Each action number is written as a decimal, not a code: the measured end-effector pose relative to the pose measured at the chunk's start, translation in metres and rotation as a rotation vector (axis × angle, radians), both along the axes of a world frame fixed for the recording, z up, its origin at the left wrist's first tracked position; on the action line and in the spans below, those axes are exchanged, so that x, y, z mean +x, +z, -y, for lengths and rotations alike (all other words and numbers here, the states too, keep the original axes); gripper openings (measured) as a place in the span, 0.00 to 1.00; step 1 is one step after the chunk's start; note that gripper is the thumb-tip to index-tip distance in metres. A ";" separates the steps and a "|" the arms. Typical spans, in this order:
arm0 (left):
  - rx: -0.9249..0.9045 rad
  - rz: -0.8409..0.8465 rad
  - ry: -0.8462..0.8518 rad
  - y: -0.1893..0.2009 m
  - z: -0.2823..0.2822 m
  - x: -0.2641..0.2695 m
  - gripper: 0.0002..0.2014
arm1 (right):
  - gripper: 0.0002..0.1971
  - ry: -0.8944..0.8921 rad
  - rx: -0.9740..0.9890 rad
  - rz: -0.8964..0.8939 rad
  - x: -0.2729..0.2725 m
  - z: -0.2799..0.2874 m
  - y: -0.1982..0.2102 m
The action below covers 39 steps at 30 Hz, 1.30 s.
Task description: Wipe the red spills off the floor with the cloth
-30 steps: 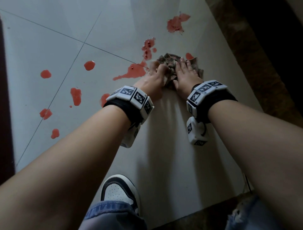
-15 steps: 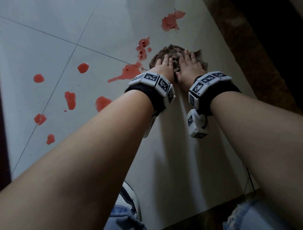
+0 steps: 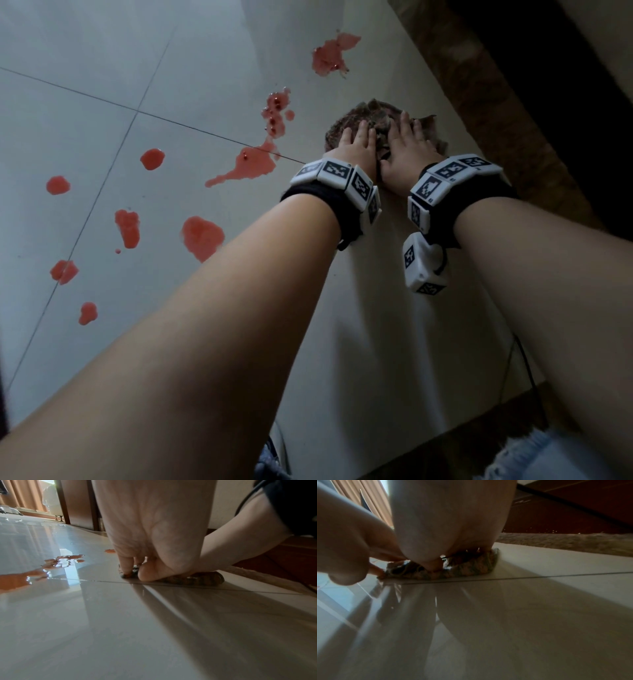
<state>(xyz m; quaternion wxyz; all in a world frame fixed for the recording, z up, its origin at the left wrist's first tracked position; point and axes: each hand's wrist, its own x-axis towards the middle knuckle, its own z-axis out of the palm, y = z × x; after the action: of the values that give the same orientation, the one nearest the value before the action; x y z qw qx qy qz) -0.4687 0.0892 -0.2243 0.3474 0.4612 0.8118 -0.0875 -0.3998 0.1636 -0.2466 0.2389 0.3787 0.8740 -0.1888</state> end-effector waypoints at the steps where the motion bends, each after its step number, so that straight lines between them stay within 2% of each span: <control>1: 0.003 0.004 0.000 0.000 -0.001 0.003 0.31 | 0.35 -0.004 0.006 0.009 0.003 0.000 0.000; 12: -0.009 0.020 -0.072 0.003 0.026 0.016 0.31 | 0.39 0.064 -0.059 0.084 0.023 0.015 0.006; 19: -0.003 -0.008 -0.087 -0.001 0.063 0.011 0.31 | 0.37 0.077 -0.039 0.027 0.016 0.046 0.004; 24: -0.024 -0.019 -0.078 0.006 0.088 0.001 0.30 | 0.40 0.118 -0.094 0.023 0.006 0.066 0.002; 29: -0.004 -0.043 -0.087 0.004 0.105 -0.003 0.29 | 0.35 0.099 -0.110 -0.011 0.000 0.073 0.005; 39: -0.028 -0.055 -0.029 0.001 0.099 0.000 0.28 | 0.34 0.104 -0.060 0.002 -0.005 0.077 -0.001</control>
<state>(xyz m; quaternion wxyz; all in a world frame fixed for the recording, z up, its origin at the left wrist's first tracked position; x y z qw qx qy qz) -0.4686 -0.0097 -0.2230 0.3300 0.4654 0.8130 -0.1163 -0.4049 0.0865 -0.2472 0.2605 0.3257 0.8862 -0.2017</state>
